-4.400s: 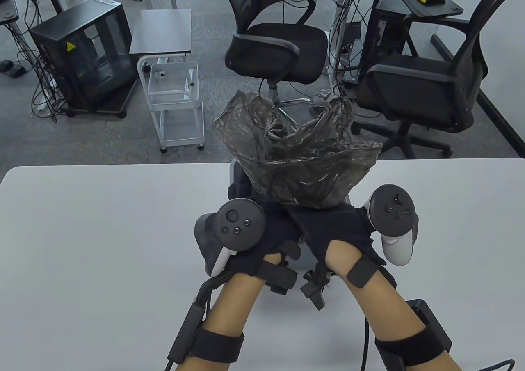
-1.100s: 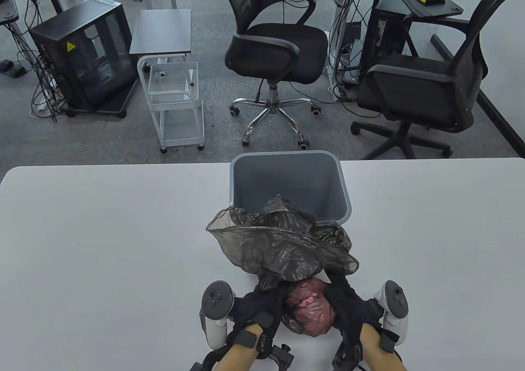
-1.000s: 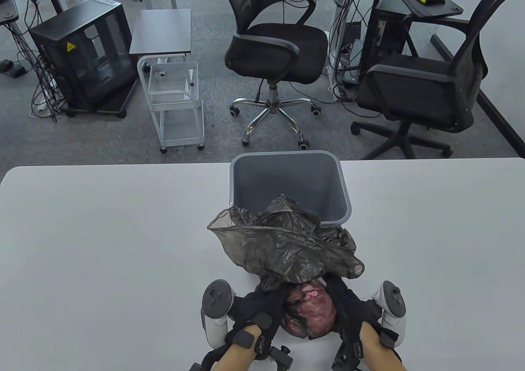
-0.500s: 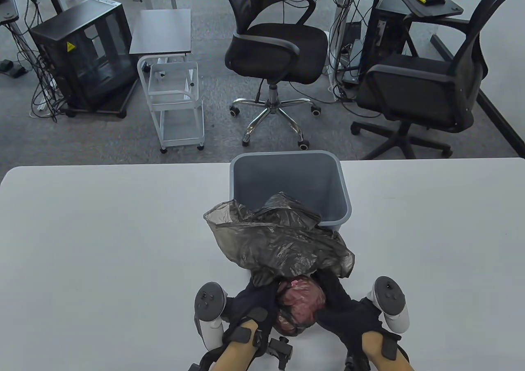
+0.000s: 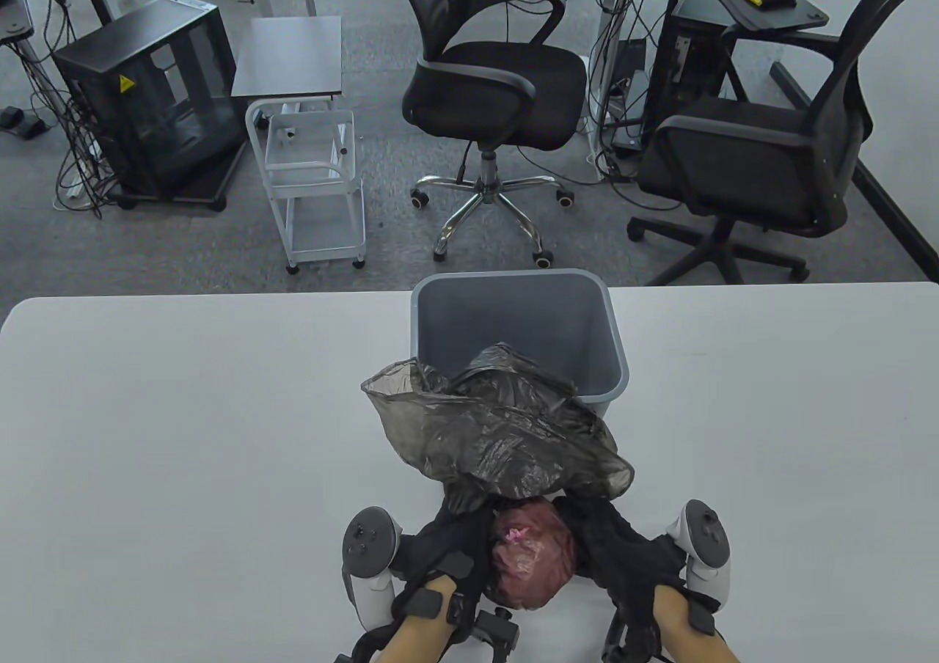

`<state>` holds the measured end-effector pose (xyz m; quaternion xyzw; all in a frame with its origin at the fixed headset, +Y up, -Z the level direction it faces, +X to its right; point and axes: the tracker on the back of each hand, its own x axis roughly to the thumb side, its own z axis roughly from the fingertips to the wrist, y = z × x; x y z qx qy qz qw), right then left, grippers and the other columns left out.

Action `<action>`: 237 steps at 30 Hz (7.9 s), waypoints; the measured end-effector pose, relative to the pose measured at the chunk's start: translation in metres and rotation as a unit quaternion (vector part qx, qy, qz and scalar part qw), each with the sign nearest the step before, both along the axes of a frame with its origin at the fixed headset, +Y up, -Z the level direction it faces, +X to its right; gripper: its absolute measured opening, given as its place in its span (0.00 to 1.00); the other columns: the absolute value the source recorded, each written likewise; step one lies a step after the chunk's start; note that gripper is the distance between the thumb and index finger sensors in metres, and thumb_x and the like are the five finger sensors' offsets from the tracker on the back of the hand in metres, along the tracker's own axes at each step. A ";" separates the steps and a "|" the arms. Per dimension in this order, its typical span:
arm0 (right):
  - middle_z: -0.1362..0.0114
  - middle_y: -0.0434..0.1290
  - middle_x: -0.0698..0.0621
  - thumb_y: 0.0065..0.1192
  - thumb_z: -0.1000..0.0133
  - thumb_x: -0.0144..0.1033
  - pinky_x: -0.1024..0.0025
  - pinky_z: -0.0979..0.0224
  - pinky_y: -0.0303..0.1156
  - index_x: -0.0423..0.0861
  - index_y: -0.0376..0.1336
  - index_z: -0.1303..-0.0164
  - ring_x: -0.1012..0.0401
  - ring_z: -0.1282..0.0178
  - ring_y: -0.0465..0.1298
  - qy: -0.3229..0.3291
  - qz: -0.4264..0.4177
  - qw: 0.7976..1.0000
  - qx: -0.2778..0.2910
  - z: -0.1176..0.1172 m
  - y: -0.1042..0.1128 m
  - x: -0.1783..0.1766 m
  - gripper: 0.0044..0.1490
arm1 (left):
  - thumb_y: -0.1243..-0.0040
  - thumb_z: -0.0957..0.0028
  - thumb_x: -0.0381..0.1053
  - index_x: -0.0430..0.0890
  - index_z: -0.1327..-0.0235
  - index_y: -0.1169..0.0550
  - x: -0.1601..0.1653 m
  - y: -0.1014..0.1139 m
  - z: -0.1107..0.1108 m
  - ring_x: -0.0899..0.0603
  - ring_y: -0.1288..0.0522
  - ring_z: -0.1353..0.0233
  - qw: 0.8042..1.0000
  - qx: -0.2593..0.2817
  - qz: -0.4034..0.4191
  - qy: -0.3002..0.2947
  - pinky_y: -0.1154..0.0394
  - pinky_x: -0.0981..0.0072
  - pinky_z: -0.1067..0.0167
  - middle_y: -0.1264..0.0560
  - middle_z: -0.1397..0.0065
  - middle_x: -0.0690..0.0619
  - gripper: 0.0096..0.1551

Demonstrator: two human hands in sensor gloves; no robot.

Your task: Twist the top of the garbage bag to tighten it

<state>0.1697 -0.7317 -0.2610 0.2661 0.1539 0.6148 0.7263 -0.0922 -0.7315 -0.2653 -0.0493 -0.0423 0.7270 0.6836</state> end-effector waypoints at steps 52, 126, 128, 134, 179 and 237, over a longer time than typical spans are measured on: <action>0.23 0.35 0.26 0.53 0.39 0.68 0.35 0.34 0.65 0.38 0.22 0.24 0.33 0.33 0.66 -0.062 0.080 0.994 0.047 0.003 0.006 -0.001 0.67 | 0.52 0.42 0.69 0.64 0.19 0.38 0.012 0.004 0.006 0.31 0.38 0.23 0.995 0.019 0.033 -0.087 0.31 0.34 0.40 0.39 0.18 0.46 0.36; 0.24 0.50 0.26 0.50 0.37 0.65 0.35 0.39 0.69 0.33 0.33 0.21 0.35 0.39 0.73 -0.071 0.044 0.996 0.023 0.001 0.006 0.008 0.59 | 0.47 0.44 0.65 0.64 0.20 0.36 0.004 0.015 0.003 0.30 0.24 0.34 0.996 0.056 -0.055 -0.040 0.17 0.44 0.56 0.31 0.22 0.46 0.36; 0.23 0.47 0.26 0.50 0.38 0.66 0.33 0.38 0.67 0.34 0.32 0.21 0.32 0.36 0.70 -0.066 0.047 0.996 0.024 0.001 0.006 0.007 0.60 | 0.47 0.44 0.66 0.64 0.20 0.35 0.004 0.015 0.002 0.30 0.21 0.37 0.996 0.054 -0.060 -0.046 0.16 0.47 0.60 0.30 0.23 0.46 0.36; 0.26 0.53 0.26 0.48 0.37 0.63 0.42 0.47 0.77 0.32 0.33 0.22 0.37 0.49 0.80 -0.097 0.043 0.994 0.013 0.000 0.006 0.013 0.57 | 0.48 0.43 0.67 0.63 0.19 0.37 0.009 0.014 0.004 0.30 0.38 0.23 0.995 0.049 -0.037 -0.079 0.30 0.33 0.40 0.39 0.18 0.45 0.37; 0.26 0.54 0.25 0.47 0.38 0.69 0.34 0.41 0.70 0.32 0.36 0.21 0.31 0.40 0.73 -0.046 0.015 0.999 0.007 0.002 0.004 0.003 0.60 | 0.47 0.43 0.64 0.63 0.20 0.35 0.007 0.013 0.001 0.35 0.20 0.34 0.996 0.054 -0.005 -0.066 0.16 0.45 0.54 0.27 0.25 0.47 0.35; 0.23 0.50 0.27 0.52 0.38 0.67 0.34 0.37 0.67 0.35 0.31 0.21 0.33 0.33 0.68 -0.047 0.030 0.998 0.040 0.001 0.005 0.003 0.62 | 0.48 0.42 0.63 0.64 0.23 0.31 0.004 0.015 0.005 0.35 0.23 0.31 0.997 0.057 0.047 -0.027 0.19 0.40 0.50 0.33 0.20 0.48 0.31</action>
